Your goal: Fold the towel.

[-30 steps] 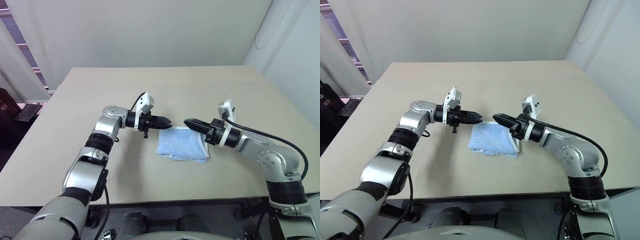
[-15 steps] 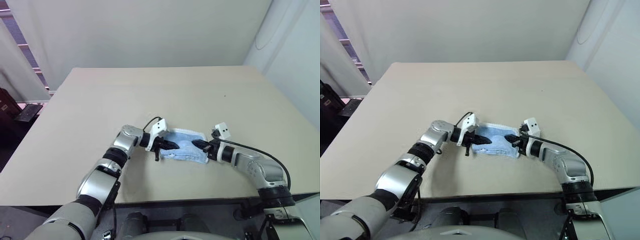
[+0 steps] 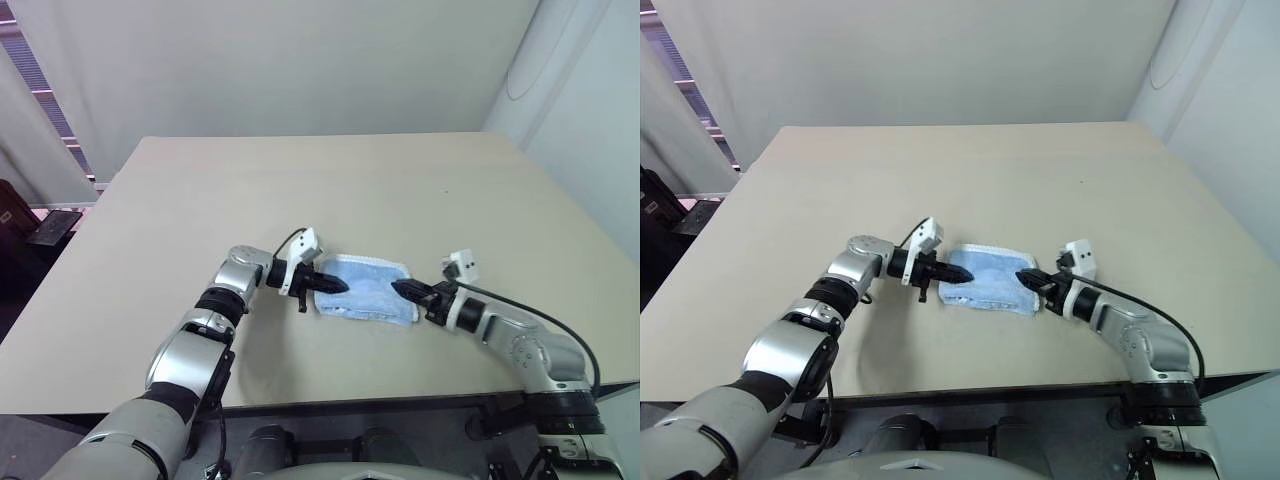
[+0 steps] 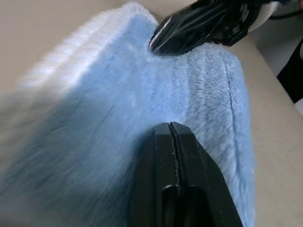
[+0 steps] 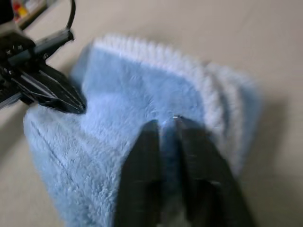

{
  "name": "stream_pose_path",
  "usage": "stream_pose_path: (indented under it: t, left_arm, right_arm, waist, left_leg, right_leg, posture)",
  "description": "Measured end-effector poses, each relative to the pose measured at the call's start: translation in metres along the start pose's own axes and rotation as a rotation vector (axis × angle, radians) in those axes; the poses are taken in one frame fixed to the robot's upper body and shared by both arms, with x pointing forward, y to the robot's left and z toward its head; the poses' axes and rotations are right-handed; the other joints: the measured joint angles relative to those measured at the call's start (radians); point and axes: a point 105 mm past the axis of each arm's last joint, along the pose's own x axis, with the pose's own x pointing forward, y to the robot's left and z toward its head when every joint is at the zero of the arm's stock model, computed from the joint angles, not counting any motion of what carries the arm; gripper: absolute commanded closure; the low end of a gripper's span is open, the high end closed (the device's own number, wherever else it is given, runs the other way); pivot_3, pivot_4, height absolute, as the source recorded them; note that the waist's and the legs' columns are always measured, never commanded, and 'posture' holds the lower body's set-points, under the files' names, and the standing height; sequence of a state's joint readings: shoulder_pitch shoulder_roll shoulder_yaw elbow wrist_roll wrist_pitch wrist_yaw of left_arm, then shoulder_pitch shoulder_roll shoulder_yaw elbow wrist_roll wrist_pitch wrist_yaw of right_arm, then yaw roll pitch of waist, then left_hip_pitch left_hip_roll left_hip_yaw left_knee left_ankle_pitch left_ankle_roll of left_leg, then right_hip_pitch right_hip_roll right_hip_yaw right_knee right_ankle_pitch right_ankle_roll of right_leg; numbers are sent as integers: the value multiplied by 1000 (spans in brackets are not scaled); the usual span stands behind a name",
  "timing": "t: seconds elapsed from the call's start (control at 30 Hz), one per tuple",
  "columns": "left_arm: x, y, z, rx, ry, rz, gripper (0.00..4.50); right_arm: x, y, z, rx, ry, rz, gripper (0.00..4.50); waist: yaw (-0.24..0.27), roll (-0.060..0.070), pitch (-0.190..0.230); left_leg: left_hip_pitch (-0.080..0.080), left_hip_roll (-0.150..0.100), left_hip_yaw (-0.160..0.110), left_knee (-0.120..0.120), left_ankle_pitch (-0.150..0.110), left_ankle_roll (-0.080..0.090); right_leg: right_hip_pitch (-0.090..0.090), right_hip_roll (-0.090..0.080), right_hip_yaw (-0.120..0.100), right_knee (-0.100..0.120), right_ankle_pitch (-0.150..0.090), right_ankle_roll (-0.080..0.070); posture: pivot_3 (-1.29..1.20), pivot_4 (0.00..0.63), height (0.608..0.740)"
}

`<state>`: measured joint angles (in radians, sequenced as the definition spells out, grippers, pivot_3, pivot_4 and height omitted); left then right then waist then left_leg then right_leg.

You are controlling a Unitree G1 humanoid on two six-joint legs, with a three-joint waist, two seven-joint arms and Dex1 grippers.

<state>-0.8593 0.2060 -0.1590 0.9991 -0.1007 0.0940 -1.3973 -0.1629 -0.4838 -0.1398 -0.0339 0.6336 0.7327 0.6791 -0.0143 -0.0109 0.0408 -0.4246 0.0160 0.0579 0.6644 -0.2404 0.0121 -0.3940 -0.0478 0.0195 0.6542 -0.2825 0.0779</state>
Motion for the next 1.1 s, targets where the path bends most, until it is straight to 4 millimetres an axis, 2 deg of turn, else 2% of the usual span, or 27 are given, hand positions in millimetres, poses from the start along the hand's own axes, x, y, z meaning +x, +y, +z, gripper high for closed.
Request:
stream_pose_path:
  t: [0.13,0.23,0.27,0.3,0.43,0.6,0.77,0.97,1.1]
  left_arm:
    - [-21,2,15,29,-23,9,2144]
    - [-35,6,22,36,-31,52,998]
    - [-40,8,22,32,-24,69,649]
    - [-44,9,22,29,-21,81,288]
    - [-60,11,10,-20,-10,129,288]
    - [-67,9,0,-42,4,155,288]
    - [-71,4,-8,-57,12,168,288]
    - [-74,0,-11,-63,16,189,288]
    - [-74,-3,-11,-68,6,193,288]
  right_arm:
    - [-12,1,7,65,-32,8,1405]
    - [-20,-8,7,162,-23,-16,258]
    - [-23,-15,4,211,7,-36,0]
    - [-27,-19,2,245,32,-50,0]
    - [-32,-24,-1,433,142,-16,0]
    - [-33,-32,20,545,178,27,0]
    - [-23,-39,11,597,287,21,0]
    - [-5,-32,10,602,337,82,0]
    - [11,-15,5,620,363,171,0]
  waist:
    - [1,0,0]
    - [1,0,0]
    - [0,0,0]
    - [0,0,0]
    - [-5,1,0]
    - [-3,1,1]
    - [-5,2,1]
    - [-35,1,-1]
    - [-52,1,-1]
  left_leg:
    - [0,0,0,0,0,0]
    - [0,0,0,0,0,0]
    - [0,0,1,0,0,0]
    - [0,-1,1,0,0,0]
    - [0,0,1,-1,0,0]
    - [-2,0,1,-2,0,0]
    - [-2,-1,3,-3,0,-1]
    - [-1,0,3,-4,-2,-3]
    - [-1,0,3,-6,-2,-3]
  right_leg:
    - [0,-1,0,0,0,0]
    - [0,-2,0,0,0,-1]
    - [0,-3,1,0,0,-1]
    - [0,-3,1,0,0,-1]
    - [-2,-4,1,0,1,-2]
    - [-3,-5,1,-1,1,-2]
    - [-5,-6,2,-1,1,-2]
    - [-5,-7,1,0,2,-4]
    - [-7,-8,1,1,2,-4]
  posture:
    - [0,0,740]
    - [0,0,740]
    - [0,0,740]
    - [0,0,740]
    - [0,0,740]
    - [0,0,740]
    - [0,0,740]
    - [0,0,740]
    - [0,0,740]
